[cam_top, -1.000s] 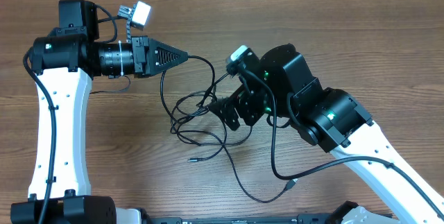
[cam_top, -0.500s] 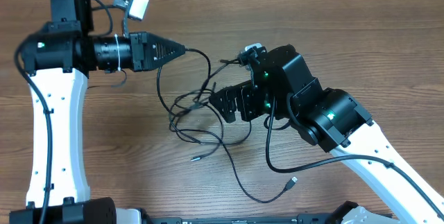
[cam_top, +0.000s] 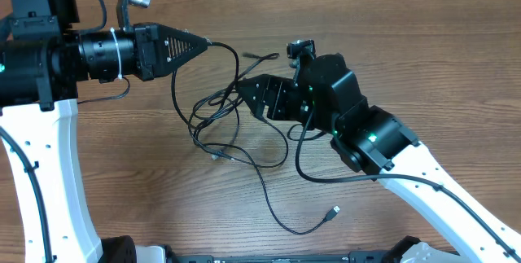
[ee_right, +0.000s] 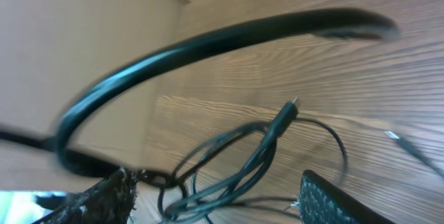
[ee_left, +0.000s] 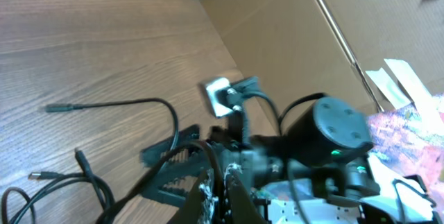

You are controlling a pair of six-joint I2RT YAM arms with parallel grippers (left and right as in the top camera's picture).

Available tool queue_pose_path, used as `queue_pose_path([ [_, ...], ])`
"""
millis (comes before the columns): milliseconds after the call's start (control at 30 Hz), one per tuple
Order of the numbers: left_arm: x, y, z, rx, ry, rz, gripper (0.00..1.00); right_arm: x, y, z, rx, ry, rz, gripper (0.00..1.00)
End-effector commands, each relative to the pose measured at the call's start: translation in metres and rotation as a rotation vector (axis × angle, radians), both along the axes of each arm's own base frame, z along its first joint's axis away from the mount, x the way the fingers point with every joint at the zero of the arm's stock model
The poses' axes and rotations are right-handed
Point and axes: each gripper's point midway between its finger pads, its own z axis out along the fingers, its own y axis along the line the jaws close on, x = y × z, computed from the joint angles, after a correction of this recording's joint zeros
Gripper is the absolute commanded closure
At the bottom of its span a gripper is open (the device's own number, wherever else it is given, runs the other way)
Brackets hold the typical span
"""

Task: Untangle cables

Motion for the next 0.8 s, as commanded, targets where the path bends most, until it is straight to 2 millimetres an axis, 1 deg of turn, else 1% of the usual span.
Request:
queue_pose_path([
  [0,-0.01,0.0,0.016,0.0,-0.031,0.013,0.96,0.0,0.009,-0.007,0.087,0.084,-0.019,0.2],
  [133,-0.015,-0.002,0.022,-0.022,-0.038,-0.007,0.96,0.004,0.019,-0.011,0.105,0.085,0.012,0.19],
  [233,-0.016,-0.003,0.024,-0.028,-0.043,-0.013,0.96,-0.001,0.031,-0.015,0.129,0.109,0.082,0.19],
  [300,-0.015,-0.003,0.024,-0.027,-0.047,-0.012,0.96,-0.007,0.037,-0.02,0.135,0.133,0.123,0.25],
  [467,-0.013,-0.003,0.027,-0.039,-0.039,-0.001,0.96,-0.019,0.053,-0.034,0.115,0.169,0.174,0.26],
  [533,-0.011,-0.003,0.031,-0.048,-0.039,0.008,0.96,-0.024,0.059,-0.04,0.107,0.179,0.188,0.32],
  [633,-0.01,-0.003,0.036,-0.052,-0.05,0.013,0.96,-0.029,0.065,-0.044,0.098,0.187,0.202,0.66],
  [667,-0.011,-0.003,0.037,-0.051,-0.053,0.013,0.96,-0.029,0.066,-0.045,0.095,0.186,0.2,0.7],
  [767,-0.011,-0.003,0.037,-0.051,-0.052,0.013,0.96,-0.028,0.066,-0.045,0.091,0.177,0.19,0.7],
])
